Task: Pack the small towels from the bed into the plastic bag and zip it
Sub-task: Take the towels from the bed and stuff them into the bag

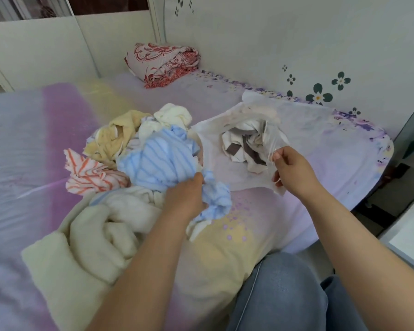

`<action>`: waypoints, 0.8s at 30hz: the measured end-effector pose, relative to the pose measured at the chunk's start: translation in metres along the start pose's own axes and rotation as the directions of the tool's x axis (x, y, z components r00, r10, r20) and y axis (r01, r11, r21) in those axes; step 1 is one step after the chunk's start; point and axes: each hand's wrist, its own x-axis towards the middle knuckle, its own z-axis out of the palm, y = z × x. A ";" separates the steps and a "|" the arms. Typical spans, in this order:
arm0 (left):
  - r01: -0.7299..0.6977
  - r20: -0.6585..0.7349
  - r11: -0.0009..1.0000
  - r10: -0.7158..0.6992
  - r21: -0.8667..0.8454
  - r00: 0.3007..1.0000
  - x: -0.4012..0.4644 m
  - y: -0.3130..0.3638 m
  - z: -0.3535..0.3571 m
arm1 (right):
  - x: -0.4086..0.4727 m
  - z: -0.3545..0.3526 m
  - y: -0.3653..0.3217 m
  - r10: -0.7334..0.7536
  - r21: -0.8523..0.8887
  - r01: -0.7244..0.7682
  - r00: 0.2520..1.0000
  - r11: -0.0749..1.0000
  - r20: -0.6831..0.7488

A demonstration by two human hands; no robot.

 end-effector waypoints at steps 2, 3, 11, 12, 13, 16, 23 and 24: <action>-0.045 -0.107 0.992 0.057 0.118 0.993 -0.014 0.013 -0.006 | -0.001 0.000 0.002 0.000 -0.011 0.000 1.000 1.000 0.003; -0.065 -0.175 0.986 0.092 0.151 0.980 -0.020 0.020 -0.012 | -0.001 0.000 0.003 0.000 -0.020 0.000 1.000 1.000 0.006; -0.568 -0.616 0.448 0.049 -0.690 0.786 -0.044 0.072 -0.144 | -0.001 -0.008 0.005 0.018 0.021 -0.017 1.000 1.000 -0.007; -0.625 -0.665 0.321 -0.018 -0.711 0.747 -0.038 0.072 -0.153 | 0.000 -0.009 0.005 0.021 0.033 -0.021 1.000 0.999 -0.010; -0.658 -0.681 0.192 -0.098 -0.728 0.726 -0.027 0.072 -0.155 | 0.000 -0.010 0.004 0.022 0.041 -0.022 1.000 0.999 -0.012; -0.607 -0.555 -0.095 -0.315 -0.789 0.770 0.002 0.078 -0.124 | 0.004 -0.014 0.005 0.013 0.035 -0.011 0.999 0.999 -0.052; -0.246 -0.104 0.823 0.224 -0.513 0.969 0.027 0.073 0.051 | 0.000 -0.025 0.005 -0.026 0.025 0.027 0.999 0.999 -0.028; -0.231 -0.038 0.905 0.233 -0.357 0.972 0.030 0.069 0.055 | -0.002 -0.026 0.008 -0.042 -0.002 0.042 0.999 0.999 -0.003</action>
